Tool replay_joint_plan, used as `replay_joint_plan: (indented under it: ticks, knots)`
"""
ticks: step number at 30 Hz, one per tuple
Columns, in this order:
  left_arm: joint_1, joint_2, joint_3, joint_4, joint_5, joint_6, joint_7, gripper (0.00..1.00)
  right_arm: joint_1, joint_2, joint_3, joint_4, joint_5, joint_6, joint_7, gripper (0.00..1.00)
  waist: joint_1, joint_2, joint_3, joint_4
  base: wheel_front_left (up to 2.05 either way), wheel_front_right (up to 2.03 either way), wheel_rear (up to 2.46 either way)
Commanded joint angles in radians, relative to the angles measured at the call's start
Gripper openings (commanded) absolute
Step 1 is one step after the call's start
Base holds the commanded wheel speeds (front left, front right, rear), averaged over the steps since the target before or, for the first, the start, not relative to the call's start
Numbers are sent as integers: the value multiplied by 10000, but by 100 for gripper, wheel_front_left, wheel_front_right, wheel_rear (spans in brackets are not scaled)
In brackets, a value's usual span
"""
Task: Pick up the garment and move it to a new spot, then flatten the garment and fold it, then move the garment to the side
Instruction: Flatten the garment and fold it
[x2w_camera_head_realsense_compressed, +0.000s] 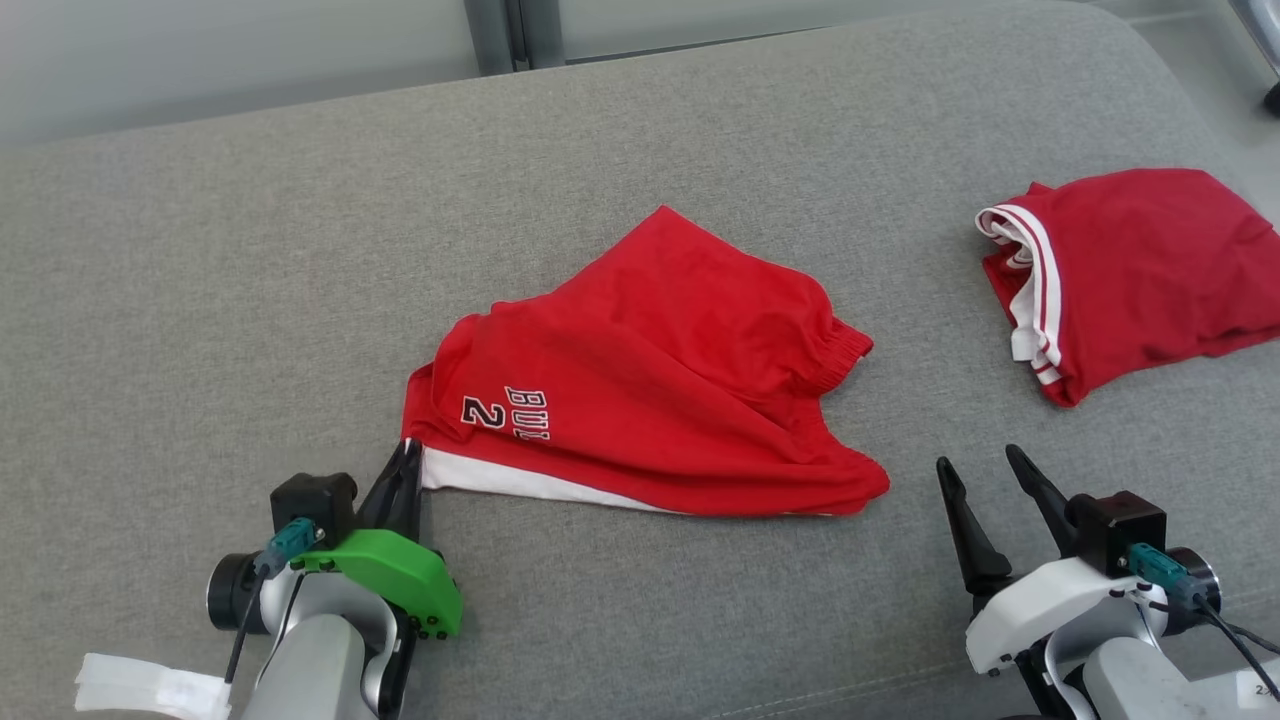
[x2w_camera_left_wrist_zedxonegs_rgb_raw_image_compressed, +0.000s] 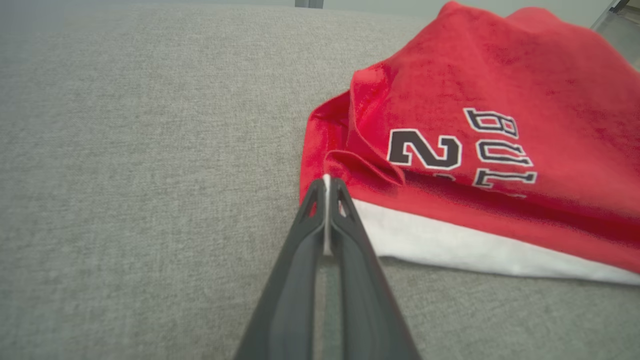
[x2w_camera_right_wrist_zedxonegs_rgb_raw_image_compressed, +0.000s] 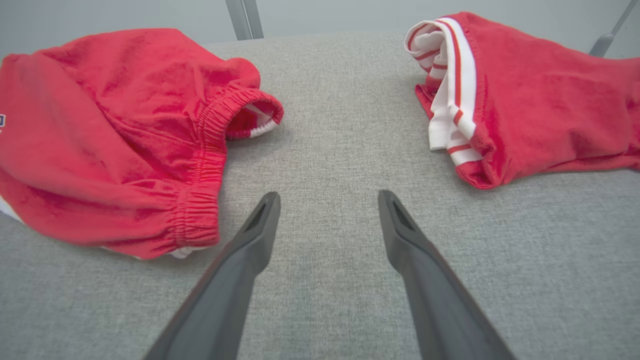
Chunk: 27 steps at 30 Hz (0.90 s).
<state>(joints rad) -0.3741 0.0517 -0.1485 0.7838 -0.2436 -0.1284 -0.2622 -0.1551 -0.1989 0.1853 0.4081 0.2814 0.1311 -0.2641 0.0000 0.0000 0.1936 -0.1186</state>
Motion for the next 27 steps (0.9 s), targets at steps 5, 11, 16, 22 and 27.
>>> replay_joint_plan:
  ticks: [5,11,16,22,27]
  knots:
    - [437,28,217,-580,-155,-27,-25,0,277,-41,-156,-155,53,-11,-1,100,0,0,-338,485,0,0,0]
    - [1341,9,151,-938,-409,-30,-25,0,527,54,-106,-255,89,-11,-1,100,0,0,-866,1452,0,0,0]
    - [1865,11,30,-1018,-553,46,-25,0,475,139,203,-379,82,-11,-1,100,0,0,-1043,2189,0,0,0]
    - [2001,15,-131,-1247,-704,163,-25,96,99,30,981,-572,144,-11,-2,100,0,0,-901,2634,0,0,0]
    - [1982,8,-456,-1751,-875,344,-25,100,-541,-167,1822,-421,168,-11,-1,100,0,0,-658,2781,0,0,0]
